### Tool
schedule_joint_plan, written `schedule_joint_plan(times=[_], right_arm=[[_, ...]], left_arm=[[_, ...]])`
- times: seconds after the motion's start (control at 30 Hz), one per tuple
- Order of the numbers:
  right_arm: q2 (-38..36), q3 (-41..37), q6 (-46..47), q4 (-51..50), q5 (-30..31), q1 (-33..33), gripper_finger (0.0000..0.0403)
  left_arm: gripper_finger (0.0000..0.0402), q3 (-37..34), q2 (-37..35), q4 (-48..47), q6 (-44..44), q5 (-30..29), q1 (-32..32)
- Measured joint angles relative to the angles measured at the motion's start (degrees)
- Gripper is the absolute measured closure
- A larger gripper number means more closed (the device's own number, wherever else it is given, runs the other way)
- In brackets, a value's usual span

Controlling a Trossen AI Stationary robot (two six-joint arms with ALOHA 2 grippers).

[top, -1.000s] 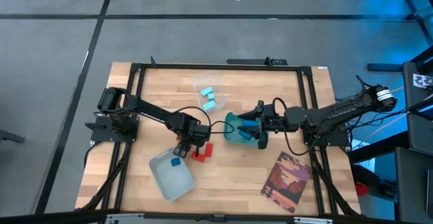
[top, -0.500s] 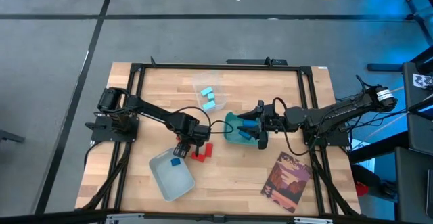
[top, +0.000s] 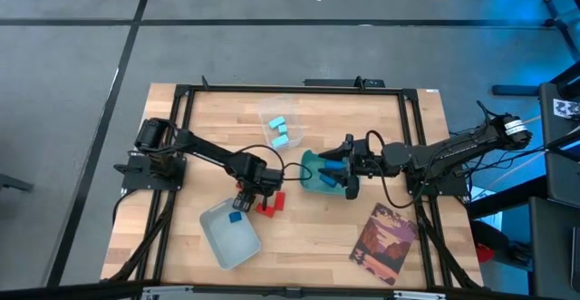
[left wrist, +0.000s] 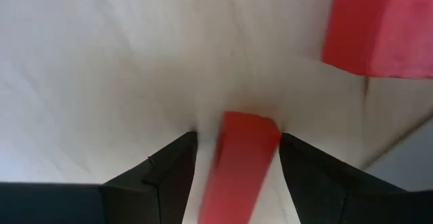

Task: Sort & place blocks by color
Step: Put the red block into the gray bin

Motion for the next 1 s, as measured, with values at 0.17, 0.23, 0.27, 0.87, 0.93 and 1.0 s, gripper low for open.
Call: schedule_joint_plan(times=[0.17, 0.23, 0.27, 0.87, 0.93, 1.0], right_arm=[[0.0, 0.03, -0.04, 0.3, 0.76, 0.0, 0.0162], [0.0, 0.03, -0.04, 0.53, 0.79, 0.0, 0.0162], [0.0, 0.03, -0.04, 0.54, 0.79, 0.0, 0.0162], [0.0, 0.03, 0.04, 0.5, 0.81, 0.0, 0.0162], [0.0, 0.03, 0.08, 0.5, 0.81, 0.0, 0.0162], [0.0, 0.03, 0.09, 0.5, 0.81, 0.0, 0.0162]], left_arm=[[0.0195, 0.0, 0.17, 0.39, 0.04, -0.54, 0.0], [0.0195, -0.02, 0.19, 0.43, 0.33, -0.56, 0.03], [0.0196, -0.02, 0.19, 0.48, 0.49, -0.83, 0.0], [0.031, -0.13, -0.23, 1.39, 1.27, -1.92, 0.32], [0.031, -0.13, -0.23, 1.38, 1.16, -1.95, 0.31], [0.031, -0.13, -0.25, 1.39, 1.14, -1.92, 0.31]])
